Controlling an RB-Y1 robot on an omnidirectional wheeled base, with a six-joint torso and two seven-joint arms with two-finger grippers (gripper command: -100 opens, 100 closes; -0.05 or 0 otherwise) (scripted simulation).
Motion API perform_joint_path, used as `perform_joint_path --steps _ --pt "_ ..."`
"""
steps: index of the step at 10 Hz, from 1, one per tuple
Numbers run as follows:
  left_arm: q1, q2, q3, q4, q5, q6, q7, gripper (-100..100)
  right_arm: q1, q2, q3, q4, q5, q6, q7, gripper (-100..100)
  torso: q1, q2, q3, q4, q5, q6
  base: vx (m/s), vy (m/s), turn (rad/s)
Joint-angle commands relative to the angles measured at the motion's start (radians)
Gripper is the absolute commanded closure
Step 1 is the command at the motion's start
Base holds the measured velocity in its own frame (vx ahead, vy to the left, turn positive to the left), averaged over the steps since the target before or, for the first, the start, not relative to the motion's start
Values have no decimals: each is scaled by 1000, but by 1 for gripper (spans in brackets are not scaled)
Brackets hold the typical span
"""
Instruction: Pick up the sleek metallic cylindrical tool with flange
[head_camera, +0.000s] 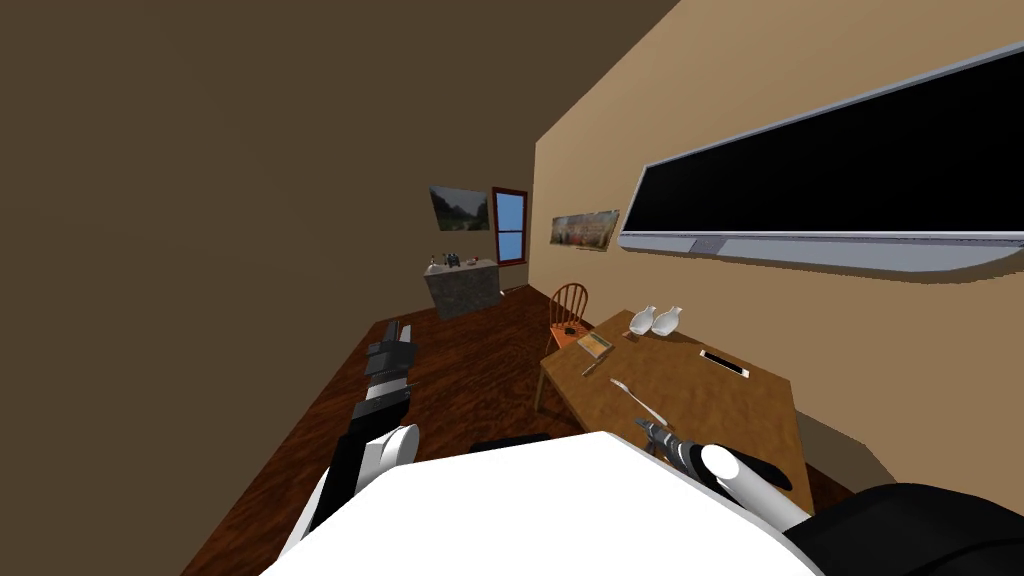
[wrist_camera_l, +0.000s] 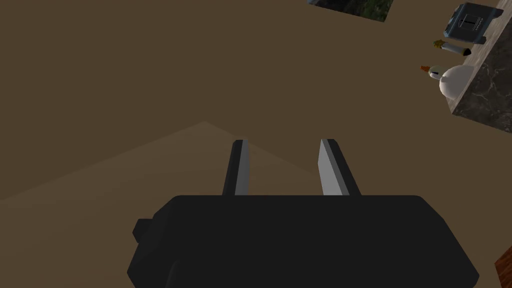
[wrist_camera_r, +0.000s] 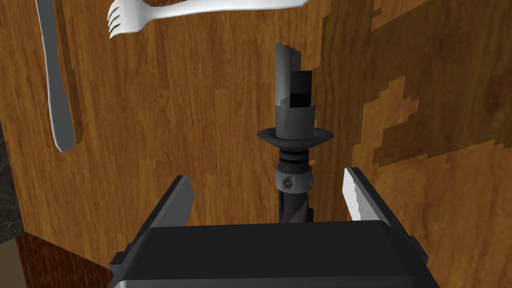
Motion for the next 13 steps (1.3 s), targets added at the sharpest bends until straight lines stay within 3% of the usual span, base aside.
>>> perform_joint_path --steps 1,8,10,11,12,13 --pt "0 0 0 0 0 0 0 0 -17 4 -5 30 -3 -1 -1 -100 0 0 0 0 0 0 -119 3 101" --pt "0 0 0 0 0 0 0 0 -144 35 -39 228 10 -13 -52 -100 1 -2 -1 0 0 1 -120 5 214" --pt "0 0 0 0 0 0 0 0 -165 40 -45 265 12 -15 -60 -100 0 -3 -1 -1 0 1 -87 10 143" --pt "0 0 0 0 0 0 0 0 -157 38 -44 253 7 -14 -51 -100 0 -4 -2 -1 -1 0 -43 7 38" --pt "1 0 0 0 0 0 0 0 -159 38 -45 258 5 -13 -47 100 -1 -6 -3 -1 -2 1 -8 2 -9" --pt "1 0 0 0 0 0 0 0 -159 38 -45 257 5 -13 -47 100 -2 -8 -4 -2 -2 1 -7 0 -10"
